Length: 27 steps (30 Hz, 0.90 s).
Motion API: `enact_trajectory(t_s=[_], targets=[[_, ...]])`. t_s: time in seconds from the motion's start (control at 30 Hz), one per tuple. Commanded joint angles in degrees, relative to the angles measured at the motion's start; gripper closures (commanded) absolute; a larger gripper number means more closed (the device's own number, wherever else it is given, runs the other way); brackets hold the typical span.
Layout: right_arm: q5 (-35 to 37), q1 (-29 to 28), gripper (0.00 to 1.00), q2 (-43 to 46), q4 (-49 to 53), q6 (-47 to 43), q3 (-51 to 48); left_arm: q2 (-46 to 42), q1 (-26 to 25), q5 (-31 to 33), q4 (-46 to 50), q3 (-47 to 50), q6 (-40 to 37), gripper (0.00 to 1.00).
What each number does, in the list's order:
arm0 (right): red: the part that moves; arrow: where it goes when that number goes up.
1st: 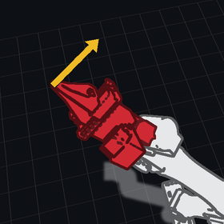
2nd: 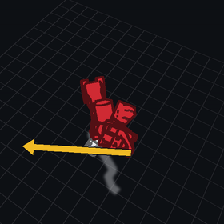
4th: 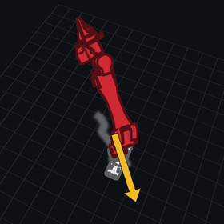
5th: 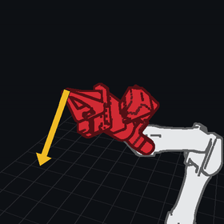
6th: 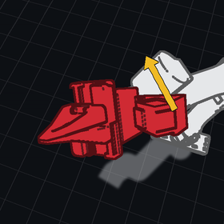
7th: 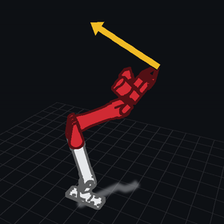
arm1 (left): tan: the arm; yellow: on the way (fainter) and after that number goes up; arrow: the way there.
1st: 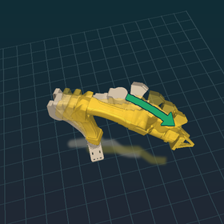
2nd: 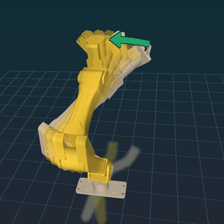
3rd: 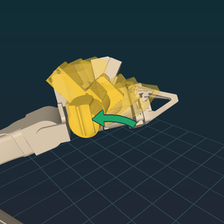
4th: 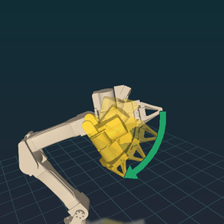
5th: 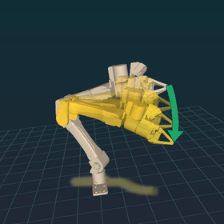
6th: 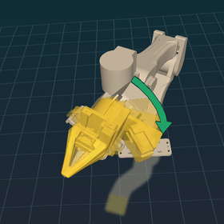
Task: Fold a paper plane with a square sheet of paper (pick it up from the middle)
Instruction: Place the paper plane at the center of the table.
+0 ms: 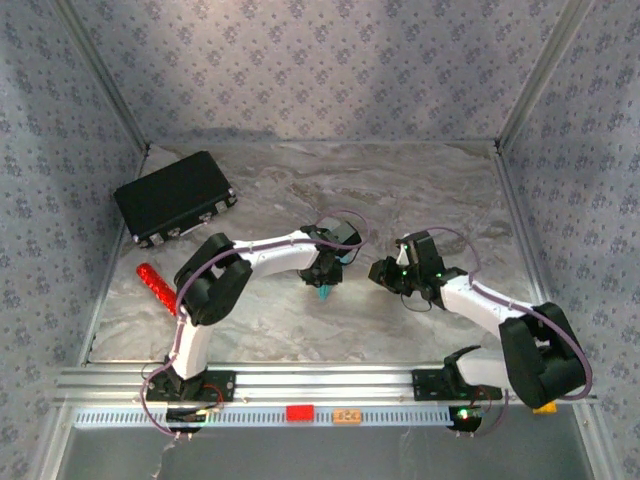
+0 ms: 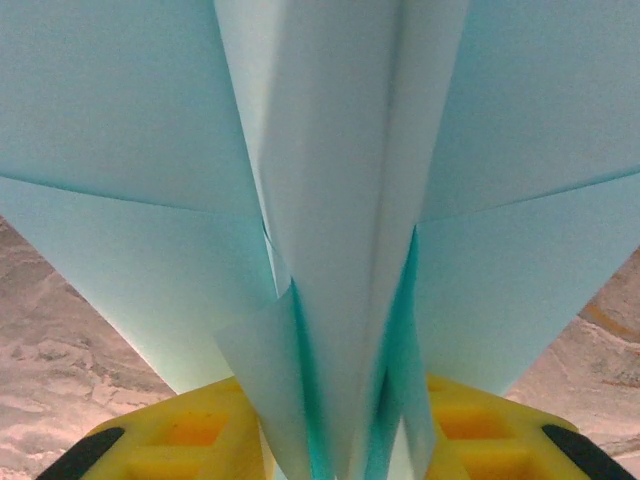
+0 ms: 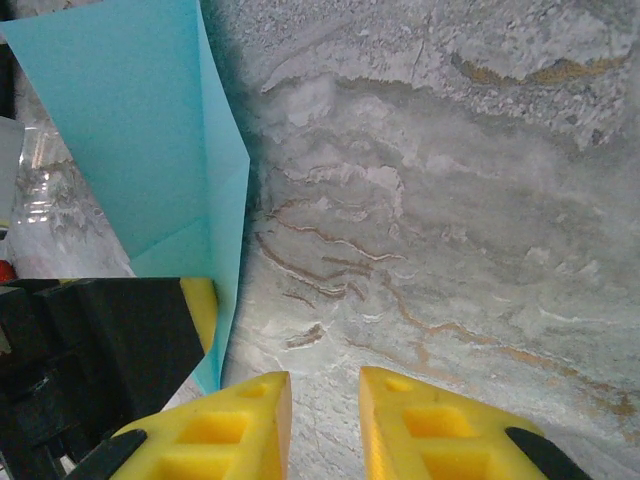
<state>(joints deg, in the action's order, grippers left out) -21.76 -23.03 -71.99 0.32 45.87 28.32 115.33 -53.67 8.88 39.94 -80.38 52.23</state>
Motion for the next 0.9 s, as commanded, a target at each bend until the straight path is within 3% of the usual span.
enact_trajectory(t_s=[0.0,0.67,0.77,0.87], targets=[[1.2,-0.2,0.74,1.0,1.9,-0.2,-0.3,1.7,-0.5,0.5,2.2,-0.2,1.5,0.67],[2.2,1.8,0.72,2.7,6.7,-3.7,3.2,-7.7,-0.6,2.8,5.3,-1.7,1.3,0.65],[5.0,2.7,0.71,5.0,10.5,-6.9,5.6,-11.0,-0.6,5.6,5.7,-1.3,0.5,0.65],[11.9,4.1,0.60,8.7,16.5,-12.8,9.8,-15.9,-0.5,11.9,5.4,0.3,-2.7,0.64]])
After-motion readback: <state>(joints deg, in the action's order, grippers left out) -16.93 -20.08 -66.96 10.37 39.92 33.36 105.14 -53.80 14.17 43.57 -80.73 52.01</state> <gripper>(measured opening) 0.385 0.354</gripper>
